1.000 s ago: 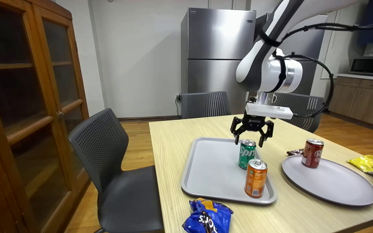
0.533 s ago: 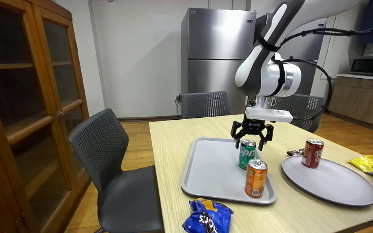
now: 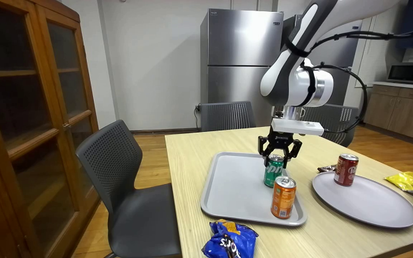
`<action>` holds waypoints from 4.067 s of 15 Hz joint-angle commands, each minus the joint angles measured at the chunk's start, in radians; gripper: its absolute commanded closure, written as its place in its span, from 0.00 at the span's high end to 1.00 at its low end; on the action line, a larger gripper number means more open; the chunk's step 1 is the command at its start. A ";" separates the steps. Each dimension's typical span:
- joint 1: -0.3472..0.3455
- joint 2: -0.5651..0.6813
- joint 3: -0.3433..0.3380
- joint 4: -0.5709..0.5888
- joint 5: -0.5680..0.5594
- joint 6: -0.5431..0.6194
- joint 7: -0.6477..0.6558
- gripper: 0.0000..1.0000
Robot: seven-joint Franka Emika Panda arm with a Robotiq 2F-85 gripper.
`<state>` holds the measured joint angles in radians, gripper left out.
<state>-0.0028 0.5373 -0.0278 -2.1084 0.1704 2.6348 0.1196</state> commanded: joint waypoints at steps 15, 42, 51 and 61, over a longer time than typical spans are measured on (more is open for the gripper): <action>-0.113 -0.194 -0.012 -0.133 0.062 -0.035 -0.012 0.39; -0.231 -0.323 -0.241 -0.388 -0.016 0.070 -0.007 0.39; -0.276 -0.240 -0.220 -0.358 0.043 0.094 -0.030 0.39; -0.281 -0.202 -0.223 -0.340 0.049 0.100 -0.022 0.90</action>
<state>-0.2599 0.3455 -0.2715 -2.4587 0.2095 2.7367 0.1215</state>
